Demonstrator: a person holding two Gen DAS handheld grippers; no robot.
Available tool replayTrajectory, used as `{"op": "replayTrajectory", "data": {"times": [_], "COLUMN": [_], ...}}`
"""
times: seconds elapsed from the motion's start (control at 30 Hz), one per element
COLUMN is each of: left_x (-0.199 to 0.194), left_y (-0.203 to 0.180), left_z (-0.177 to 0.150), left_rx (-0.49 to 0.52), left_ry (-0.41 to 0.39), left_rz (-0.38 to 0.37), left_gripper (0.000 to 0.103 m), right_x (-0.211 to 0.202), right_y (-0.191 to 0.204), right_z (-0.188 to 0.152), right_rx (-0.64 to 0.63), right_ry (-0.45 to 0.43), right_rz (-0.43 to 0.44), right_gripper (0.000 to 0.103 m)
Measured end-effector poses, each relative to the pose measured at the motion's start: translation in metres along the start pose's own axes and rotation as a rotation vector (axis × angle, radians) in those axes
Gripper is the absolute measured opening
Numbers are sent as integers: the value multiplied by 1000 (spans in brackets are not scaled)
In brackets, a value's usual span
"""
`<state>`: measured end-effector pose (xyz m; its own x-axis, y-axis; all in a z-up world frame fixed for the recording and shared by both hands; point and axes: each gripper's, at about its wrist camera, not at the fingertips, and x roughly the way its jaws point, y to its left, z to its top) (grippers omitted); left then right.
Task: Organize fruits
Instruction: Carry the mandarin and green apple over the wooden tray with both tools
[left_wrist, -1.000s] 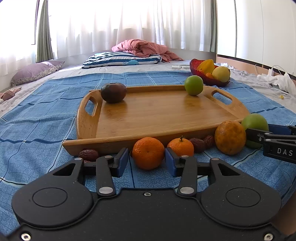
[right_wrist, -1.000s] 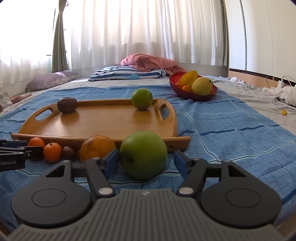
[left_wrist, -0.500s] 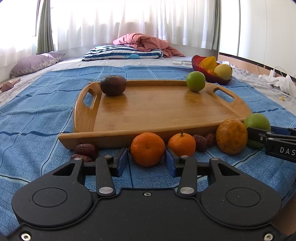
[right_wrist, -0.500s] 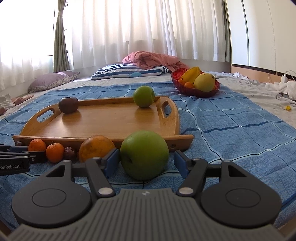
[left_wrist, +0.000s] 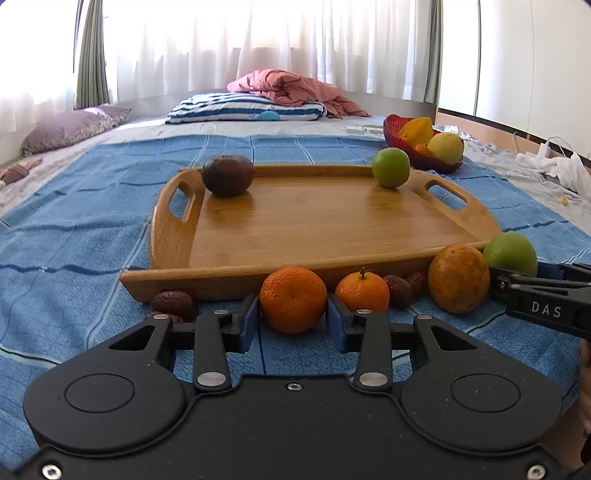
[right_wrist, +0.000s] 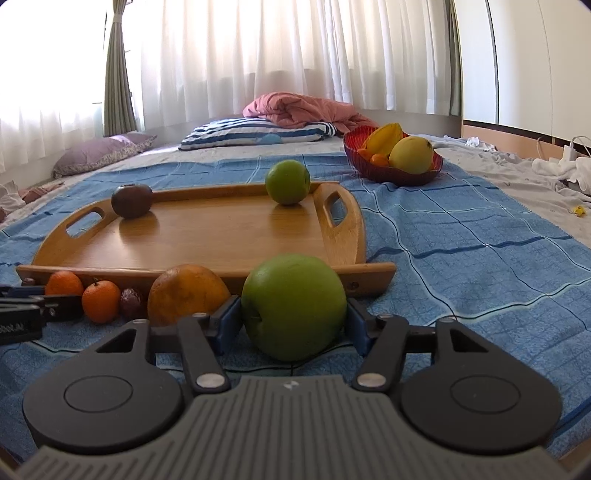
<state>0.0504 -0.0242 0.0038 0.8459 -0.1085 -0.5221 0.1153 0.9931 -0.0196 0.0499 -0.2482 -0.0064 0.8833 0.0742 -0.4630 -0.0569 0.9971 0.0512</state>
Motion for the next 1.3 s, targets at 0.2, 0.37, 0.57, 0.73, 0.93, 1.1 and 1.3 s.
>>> {"op": "replayTrajectory", "data": {"times": [0.2,0.37,0.57,0.73,0.93,1.1,1.3], "left_x": [-10,-16,-15,-9,10,32,61], "left_y": [-1,5,18,28,41,52,64], "left_z": [6,17,32,49,74,88,99], "left_rx": [20,6,-22,-41,-63,-88,-119], "left_ry": [-39,-62,-73,-73,-50,-14,34], "left_rz": [13,21,40,35,26,29,35], "left_gripper": [37,37,37,37,37,37,37], "right_x": [-4,-12,-27,-21,3,31,70], "right_y": [-3,-7,-3,-5,-8,-14,-20], "right_z": [2,6,19,37,63,85,102], "right_rx": [33,69,29,36,71,114,137], "right_ry": [-1,-18,-86,-102,-73,-40,19], "right_rz": [2,8,8,18,52,78,79], "right_gripper": [61,61,61,61,61,61,61]}}
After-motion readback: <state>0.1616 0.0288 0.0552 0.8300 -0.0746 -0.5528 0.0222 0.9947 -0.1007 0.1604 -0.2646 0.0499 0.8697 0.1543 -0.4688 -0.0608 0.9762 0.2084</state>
